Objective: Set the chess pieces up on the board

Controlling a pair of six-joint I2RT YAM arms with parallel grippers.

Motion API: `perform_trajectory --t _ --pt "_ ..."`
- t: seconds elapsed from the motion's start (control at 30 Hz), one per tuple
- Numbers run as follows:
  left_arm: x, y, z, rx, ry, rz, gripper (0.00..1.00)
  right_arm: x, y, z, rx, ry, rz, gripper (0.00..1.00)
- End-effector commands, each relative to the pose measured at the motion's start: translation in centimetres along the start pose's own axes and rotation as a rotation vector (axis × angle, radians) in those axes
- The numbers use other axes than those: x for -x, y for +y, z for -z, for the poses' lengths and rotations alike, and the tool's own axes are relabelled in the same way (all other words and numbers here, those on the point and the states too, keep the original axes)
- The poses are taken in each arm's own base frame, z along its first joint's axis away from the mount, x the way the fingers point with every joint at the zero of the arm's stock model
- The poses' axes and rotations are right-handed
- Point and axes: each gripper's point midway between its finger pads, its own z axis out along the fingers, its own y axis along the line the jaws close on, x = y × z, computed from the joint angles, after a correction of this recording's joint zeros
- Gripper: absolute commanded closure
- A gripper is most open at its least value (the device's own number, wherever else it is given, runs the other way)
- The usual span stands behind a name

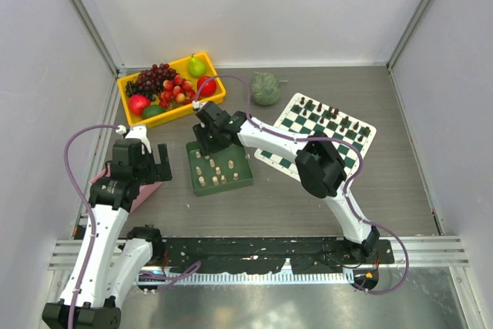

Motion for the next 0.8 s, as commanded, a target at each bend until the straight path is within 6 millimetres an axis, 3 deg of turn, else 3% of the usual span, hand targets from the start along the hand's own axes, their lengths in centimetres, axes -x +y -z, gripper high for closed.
perform_trajectory --t 0.0,0.77 --pt "1.5 0.1 0.6 0.002 -0.048 0.002 0.01 1.6 0.5 0.2 0.005 -0.032 0.019 0.53" --pt "1.6 0.1 0.7 0.003 -0.053 0.004 0.01 1.4 -0.4 -2.8 -0.044 -0.018 0.037 0.62"
